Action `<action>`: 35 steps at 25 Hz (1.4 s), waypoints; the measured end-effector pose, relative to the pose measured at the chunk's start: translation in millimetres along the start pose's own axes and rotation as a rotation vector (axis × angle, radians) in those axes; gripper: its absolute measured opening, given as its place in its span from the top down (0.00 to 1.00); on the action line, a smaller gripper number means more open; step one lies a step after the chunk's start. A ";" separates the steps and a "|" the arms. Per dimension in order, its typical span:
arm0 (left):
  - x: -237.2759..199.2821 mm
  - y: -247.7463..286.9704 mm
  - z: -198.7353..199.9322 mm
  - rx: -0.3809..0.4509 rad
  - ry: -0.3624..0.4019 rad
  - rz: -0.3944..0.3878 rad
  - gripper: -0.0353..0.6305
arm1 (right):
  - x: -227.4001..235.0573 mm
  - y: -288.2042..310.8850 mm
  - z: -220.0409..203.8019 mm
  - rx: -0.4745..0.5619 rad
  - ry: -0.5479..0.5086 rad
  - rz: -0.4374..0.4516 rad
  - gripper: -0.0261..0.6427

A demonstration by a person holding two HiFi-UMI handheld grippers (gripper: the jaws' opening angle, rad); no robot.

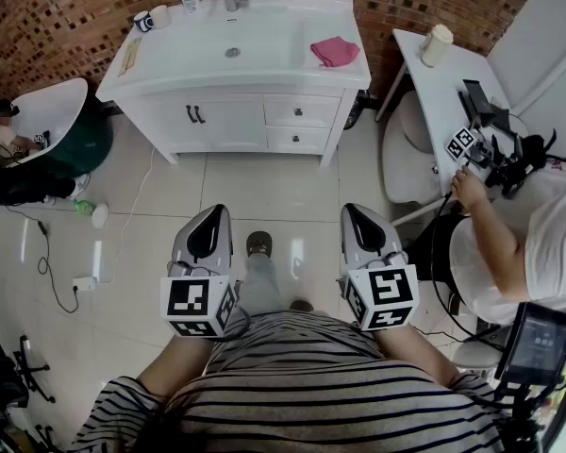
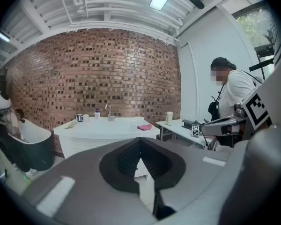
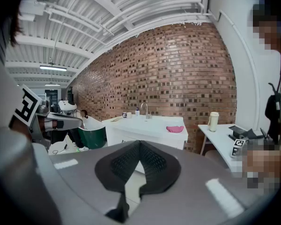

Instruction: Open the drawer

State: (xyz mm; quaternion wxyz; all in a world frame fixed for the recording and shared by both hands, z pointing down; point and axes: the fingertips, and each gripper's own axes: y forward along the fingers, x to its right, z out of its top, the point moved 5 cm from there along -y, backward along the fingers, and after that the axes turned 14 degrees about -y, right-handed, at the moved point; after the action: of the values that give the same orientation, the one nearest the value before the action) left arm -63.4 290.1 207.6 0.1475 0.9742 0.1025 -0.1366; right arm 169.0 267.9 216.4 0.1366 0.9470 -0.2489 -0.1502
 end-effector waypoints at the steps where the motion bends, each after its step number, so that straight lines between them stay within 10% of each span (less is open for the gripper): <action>1: -6.3 12.6 -0.3 -0.003 -0.002 -0.007 0.92 | 3.1 15.7 0.4 -0.004 -0.010 -0.005 0.96; 16: -132.0 286.1 56.2 -0.152 0.000 -0.193 0.92 | 57.2 303.6 16.6 -0.155 -0.018 -0.108 0.96; 27: -172.1 414.1 -52.7 -0.122 -0.010 -0.204 0.92 | 64.1 499.3 -175.3 -0.275 -0.058 -0.067 0.95; 29: -184.0 430.9 -77.7 -0.115 -0.012 -0.201 0.92 | 61.2 531.4 -210.4 -0.288 -0.039 -0.069 0.72; 35: -215.0 459.7 -122.8 -0.109 -0.005 -0.179 0.92 | 65.7 596.5 -266.4 -0.309 -0.016 -0.139 0.69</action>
State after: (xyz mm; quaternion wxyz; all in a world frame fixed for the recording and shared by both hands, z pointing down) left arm -126.7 -135.5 503.5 0.1879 0.9513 0.1960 -0.1458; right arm 60.8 -217.2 645.5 0.2678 0.9285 -0.1579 -0.2032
